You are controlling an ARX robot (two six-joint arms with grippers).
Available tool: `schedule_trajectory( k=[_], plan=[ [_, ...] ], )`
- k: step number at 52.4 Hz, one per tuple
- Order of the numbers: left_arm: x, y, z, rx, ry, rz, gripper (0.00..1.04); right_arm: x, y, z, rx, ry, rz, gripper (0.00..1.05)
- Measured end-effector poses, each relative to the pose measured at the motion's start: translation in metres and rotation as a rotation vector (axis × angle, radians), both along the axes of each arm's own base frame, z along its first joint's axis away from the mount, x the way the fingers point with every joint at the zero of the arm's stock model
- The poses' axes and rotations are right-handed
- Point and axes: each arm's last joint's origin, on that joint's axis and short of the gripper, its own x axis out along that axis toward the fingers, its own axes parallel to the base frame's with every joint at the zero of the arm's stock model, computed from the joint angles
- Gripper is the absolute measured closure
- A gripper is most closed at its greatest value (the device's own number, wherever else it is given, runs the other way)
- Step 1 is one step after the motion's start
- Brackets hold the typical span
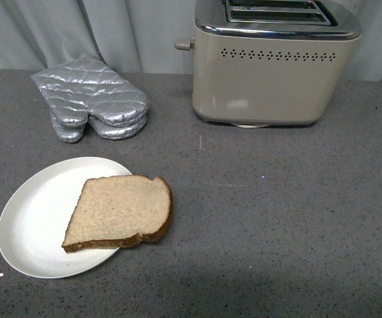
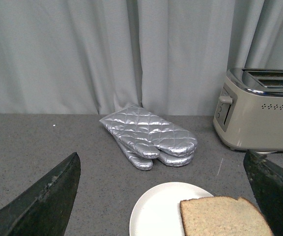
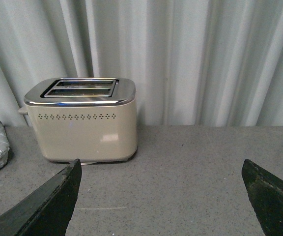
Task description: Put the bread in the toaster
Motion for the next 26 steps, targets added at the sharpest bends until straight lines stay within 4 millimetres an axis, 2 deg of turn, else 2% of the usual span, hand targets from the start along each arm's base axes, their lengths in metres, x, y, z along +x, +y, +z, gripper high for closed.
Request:
schedule_trajectory(
  k=[26],
  plan=[
    [0.0, 0.0, 0.0, 0.0, 0.0, 0.0, 0.07, 0.0, 0.0, 0.0, 0.0, 0.0, 0.0, 0.1]
  ],
)
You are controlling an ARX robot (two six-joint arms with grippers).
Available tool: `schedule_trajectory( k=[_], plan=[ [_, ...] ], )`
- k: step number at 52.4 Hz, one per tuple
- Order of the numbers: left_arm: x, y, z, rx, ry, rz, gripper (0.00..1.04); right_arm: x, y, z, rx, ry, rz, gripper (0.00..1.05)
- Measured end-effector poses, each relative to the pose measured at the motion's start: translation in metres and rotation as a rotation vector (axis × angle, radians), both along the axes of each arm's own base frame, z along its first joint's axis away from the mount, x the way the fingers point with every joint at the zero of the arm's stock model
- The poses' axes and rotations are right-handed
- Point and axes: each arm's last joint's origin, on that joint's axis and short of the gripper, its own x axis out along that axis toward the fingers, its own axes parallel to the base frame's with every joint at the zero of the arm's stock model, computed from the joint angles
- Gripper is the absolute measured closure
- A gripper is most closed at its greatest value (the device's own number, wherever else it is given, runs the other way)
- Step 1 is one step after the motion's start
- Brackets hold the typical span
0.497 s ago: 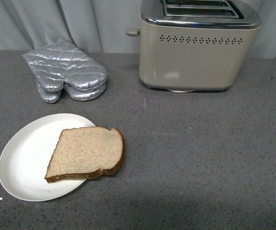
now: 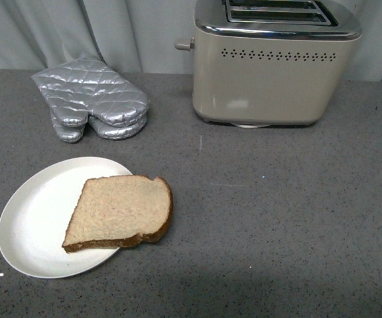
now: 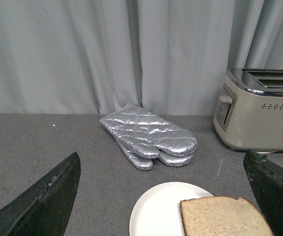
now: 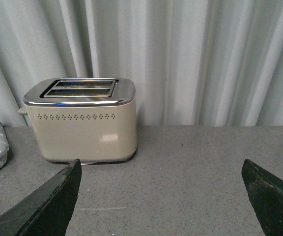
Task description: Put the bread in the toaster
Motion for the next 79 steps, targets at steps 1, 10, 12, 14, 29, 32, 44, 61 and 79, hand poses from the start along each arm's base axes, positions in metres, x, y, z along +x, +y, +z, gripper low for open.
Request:
schedule_trajectory(
  k=[1, 10, 12, 14, 29, 32, 44, 61, 79],
  plan=[
    [0.0, 0.0, 0.0, 0.0, 0.0, 0.0, 0.07, 0.0, 0.0, 0.0, 0.0, 0.0, 0.0, 0.1],
    [0.0, 0.0, 0.0, 0.0, 0.0, 0.0, 0.07, 0.0, 0.0, 0.0, 0.0, 0.0, 0.0, 0.1],
    [0.0, 0.0, 0.0, 0.0, 0.0, 0.0, 0.07, 0.0, 0.0, 0.0, 0.0, 0.0, 0.0, 0.1],
    [0.0, 0.0, 0.0, 0.0, 0.002, 0.007, 0.07, 0.0, 0.0, 0.0, 0.0, 0.0, 0.0, 0.1],
    [0.031, -0.001, -0.008, -0.197, 0.393, 0.31, 0.07, 0.0, 0.0, 0.0, 0.0, 0.0, 0.0, 0.1],
    [0.046, -0.001, -0.008, -0.216, 0.432, 0.272, 0.07, 0.0, 0.0, 0.0, 0.0, 0.0, 0.0, 0.1],
    [0.116, -0.009, -0.027, -0.195, 0.737, 0.124, 0.07, 0.0, 0.0, 0.0, 0.0, 0.0, 0.0, 0.1],
    [0.174, -0.001, -0.074, -0.098, 1.026, 0.144, 0.07, 0.0, 0.0, 0.0, 0.0, 0.0, 0.0, 0.1],
    [0.193, 0.007, -0.109, -0.07, 1.131, 0.11, 0.11, 0.0, 0.0, 0.0, 0.0, 0.0, 0.0, 0.1]
  ],
)
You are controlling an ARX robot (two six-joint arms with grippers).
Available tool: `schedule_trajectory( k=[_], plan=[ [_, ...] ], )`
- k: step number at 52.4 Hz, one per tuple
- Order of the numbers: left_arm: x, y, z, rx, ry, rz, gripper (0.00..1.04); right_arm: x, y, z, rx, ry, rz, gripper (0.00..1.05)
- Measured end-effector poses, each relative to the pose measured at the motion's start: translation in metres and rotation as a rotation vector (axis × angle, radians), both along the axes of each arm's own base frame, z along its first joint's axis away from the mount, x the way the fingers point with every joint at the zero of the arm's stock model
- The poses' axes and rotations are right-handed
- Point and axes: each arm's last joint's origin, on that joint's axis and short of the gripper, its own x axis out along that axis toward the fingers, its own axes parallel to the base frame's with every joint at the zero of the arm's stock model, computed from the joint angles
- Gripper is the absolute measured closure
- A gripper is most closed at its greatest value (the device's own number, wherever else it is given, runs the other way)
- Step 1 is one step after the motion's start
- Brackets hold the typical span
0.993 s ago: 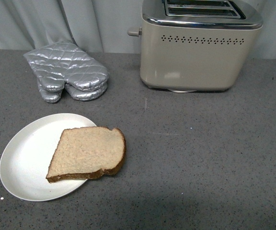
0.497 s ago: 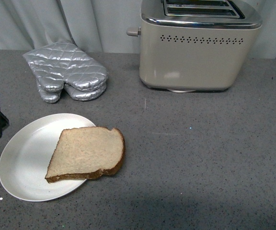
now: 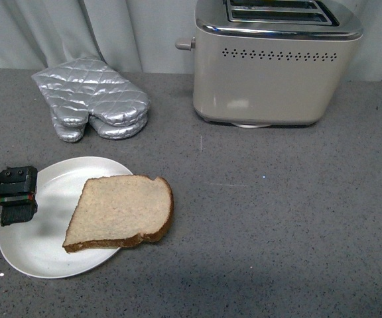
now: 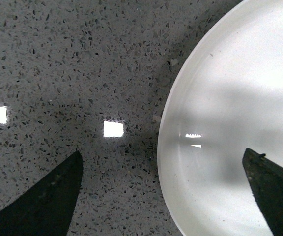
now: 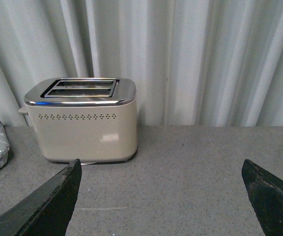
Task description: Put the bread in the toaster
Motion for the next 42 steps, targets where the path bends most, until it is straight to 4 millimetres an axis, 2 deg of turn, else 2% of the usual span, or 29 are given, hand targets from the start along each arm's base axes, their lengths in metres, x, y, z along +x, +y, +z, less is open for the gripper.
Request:
schedule_trajectory(
  k=[8, 15, 21, 27, 31, 42],
  plan=[
    [0.004, -0.001, -0.011, -0.031, 0.02, 0.004, 0.38, 0.0, 0.0, 0.0, 0.0, 0.0, 0.0, 0.1],
    [0.005, -0.001, -0.018, -0.038, 0.039, 0.013, 0.56, 0.0, 0.0, 0.0, 0.0, 0.0, 0.0, 0.1],
    [0.007, -0.001, -0.018, -0.041, 0.036, 0.023, 0.7, 0.0, 0.0, 0.0, 0.0, 0.0, 0.0, 0.1],
    [0.007, 0.0, -0.018, -0.063, 0.043, 0.045, 0.9, 0.0, 0.0, 0.0, 0.0, 0.0, 0.0, 0.1],
    [0.007, 0.0, -0.016, -0.086, 0.035, 0.051, 1.0, 0.0, 0.0, 0.0, 0.0, 0.0, 0.0, 0.1],
    [0.004, -0.01, -0.001, -0.246, 0.022, 0.073, 1.02, 0.0, 0.0, 0.0, 0.0, 0.0, 0.0, 0.1]
  ],
)
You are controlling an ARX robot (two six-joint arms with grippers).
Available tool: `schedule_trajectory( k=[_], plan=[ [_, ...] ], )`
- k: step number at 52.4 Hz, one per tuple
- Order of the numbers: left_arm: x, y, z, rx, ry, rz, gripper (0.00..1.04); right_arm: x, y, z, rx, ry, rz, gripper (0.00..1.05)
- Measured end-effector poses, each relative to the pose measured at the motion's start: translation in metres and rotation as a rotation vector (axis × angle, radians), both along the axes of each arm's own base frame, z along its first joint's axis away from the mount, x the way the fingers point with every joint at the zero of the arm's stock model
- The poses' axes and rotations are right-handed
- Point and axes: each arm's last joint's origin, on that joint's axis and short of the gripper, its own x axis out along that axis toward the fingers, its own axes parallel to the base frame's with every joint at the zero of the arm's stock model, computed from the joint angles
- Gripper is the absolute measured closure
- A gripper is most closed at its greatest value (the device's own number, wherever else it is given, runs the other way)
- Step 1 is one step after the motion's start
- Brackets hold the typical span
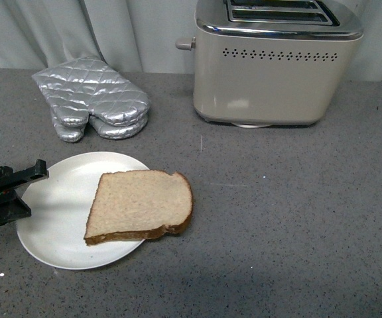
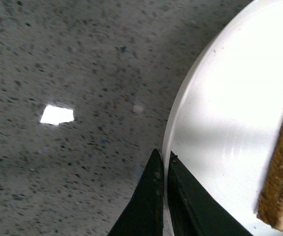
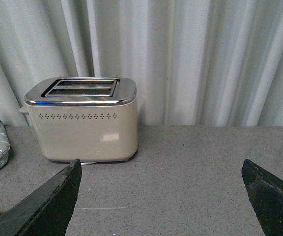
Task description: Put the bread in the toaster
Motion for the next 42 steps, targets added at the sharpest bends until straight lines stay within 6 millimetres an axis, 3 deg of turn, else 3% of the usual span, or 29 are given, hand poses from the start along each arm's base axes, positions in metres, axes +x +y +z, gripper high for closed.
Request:
schedule_trajectory(
  k=[11, 20, 36, 42],
  plan=[
    [0.004, -0.033, 0.012, -0.105, -0.02, -0.007, 1.02, 0.0, 0.0, 0.0, 0.0, 0.0, 0.0, 0.1],
    [0.028, -0.087, 0.019, -0.172, -0.06, -0.082, 1.02, 0.0, 0.0, 0.0, 0.0, 0.0, 0.0, 0.1],
    [0.058, -0.192, 0.001, -0.256, -0.015, -0.179, 1.02, 0.0, 0.0, 0.0, 0.0, 0.0, 0.0, 0.1],
    [0.064, -0.21, -0.006, -0.247, 0.012, -0.184, 1.02, 0.0, 0.0, 0.0, 0.0, 0.0, 0.0, 0.1]
  ],
)
